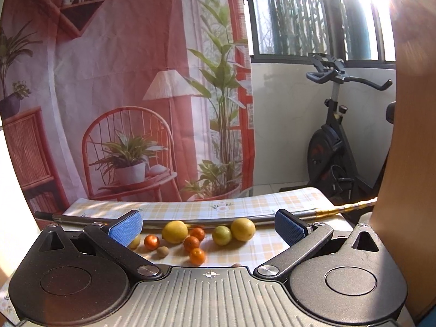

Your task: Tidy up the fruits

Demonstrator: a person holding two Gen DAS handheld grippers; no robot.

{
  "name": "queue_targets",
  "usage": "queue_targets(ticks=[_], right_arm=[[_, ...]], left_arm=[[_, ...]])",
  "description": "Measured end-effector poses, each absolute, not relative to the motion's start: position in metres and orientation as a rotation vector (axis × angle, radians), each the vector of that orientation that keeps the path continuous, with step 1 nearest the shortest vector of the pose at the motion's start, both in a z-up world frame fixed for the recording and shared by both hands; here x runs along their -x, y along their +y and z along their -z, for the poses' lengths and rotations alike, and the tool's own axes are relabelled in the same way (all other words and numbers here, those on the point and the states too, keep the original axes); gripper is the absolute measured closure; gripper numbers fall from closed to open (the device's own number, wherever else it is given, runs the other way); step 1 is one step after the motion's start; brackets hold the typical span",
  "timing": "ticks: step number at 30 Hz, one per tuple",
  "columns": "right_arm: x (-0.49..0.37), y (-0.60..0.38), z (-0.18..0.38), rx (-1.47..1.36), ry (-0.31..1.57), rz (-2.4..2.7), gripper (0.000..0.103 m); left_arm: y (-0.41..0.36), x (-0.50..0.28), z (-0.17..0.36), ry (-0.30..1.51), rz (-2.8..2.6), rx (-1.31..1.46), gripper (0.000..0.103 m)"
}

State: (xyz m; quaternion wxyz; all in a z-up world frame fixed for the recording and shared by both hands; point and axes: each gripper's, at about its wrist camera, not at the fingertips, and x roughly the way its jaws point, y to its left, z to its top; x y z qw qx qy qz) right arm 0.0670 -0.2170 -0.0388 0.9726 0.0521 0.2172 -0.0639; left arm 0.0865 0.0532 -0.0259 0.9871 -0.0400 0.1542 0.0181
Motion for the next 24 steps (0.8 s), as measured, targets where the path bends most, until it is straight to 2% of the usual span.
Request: queue_targets(ticks=[5, 13, 20, 24], right_arm=[[-0.092, -0.228, 0.073, -0.102, 0.487, 0.113, 0.000], [-0.119, -0.241, 0.120, -0.168, 0.536, 0.111, 0.000], [-0.142, -0.248, 0.149, -0.173, 0.581, 0.123, 0.003], [-0.157, -0.252, 0.155, -0.189, 0.588, 0.118, 0.007]], left_arm=[[0.053, -0.123, 0.054, 0.348, 0.004, 0.042, 0.000], [0.066, -0.177, 0.111, 0.542, -0.010, 0.053, 0.002], [0.074, -0.202, 0.149, 0.622, -0.045, -0.011, 0.021], [0.074, -0.220, 0.162, 0.645, -0.009, -0.027, 0.024]])
